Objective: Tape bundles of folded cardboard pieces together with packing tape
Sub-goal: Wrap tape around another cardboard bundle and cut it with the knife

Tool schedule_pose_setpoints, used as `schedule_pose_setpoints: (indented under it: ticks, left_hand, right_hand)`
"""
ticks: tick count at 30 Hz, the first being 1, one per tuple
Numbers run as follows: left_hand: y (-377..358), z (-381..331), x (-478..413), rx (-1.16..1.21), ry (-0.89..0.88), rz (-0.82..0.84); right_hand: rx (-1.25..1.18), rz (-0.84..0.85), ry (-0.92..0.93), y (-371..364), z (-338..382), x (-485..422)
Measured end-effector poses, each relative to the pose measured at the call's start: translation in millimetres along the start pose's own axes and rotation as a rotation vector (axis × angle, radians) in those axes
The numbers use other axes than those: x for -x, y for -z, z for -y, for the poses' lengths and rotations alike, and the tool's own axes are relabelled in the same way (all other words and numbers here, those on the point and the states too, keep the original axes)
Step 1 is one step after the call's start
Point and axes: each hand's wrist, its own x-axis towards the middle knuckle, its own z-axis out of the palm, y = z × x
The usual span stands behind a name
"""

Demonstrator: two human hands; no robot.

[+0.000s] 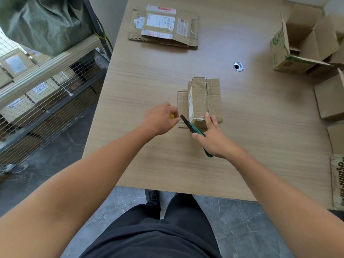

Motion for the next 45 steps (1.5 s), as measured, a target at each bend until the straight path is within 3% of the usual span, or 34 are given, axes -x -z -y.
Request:
schedule_pose_setpoints:
  ticks: [4,7,10,15,19,25,30,35,40,45]
  left_hand:
    - [7.2,-9.8,7.4,0.104,-0.073,-0.215]
    - [32.2,3.7,-1.4,0.091,-0.104,-0.394]
    - [48.5,16.7,-20.5,-0.079,-0.268,-0.312]
    - [43.9,6.5,-58.3,-0.235,-0.609,-0.169]
    - [14.7,-3.5,-72.4,-0.259,-0.707,-0.073]
    - [-21.7,11.2,-71.2,-0.146,-0.716,-0.353]
    - [-32.0,12.7,-71.5,-0.127,-0.723,-0.449]
    - [-52.5,1.3,-58.6,-0.140,-0.572,-0.549]
    - [-60.5,-23.1,-34.9,-0.156,-0.377,-0.538]
    - [-46.6,-67.0,2.4,-0.050,-0.226,-0.276]
  right_hand:
    - [0.292,-0.005,-0.030,-11.8,-2.4,-0.1]
    - [0.246,-0.013,0.048,-18.2,-17.2,2.4]
    - [0.011,-0.060,0.190,-16.7,-28.0,5.5]
    - [-0.370,-0.413,0.391,-32.3,-48.7,-1.8]
    - [-0.768,-0.656,0.368,-49.7,-49.5,-18.5]
    - [-0.923,-0.991,0.266,-52.3,-34.9,-40.6]
    - [-1.145,-1.039,0.191,-55.7,-34.1,-57.0]
    - [-1.195,-1.010,0.105,-56.4,-32.6,-70.9]
    - [-1.015,-0.916,0.181,-42.1,-50.4,-73.8]
    - [-1.011,-0.756,0.183,-4.9,-81.6,-71.9]
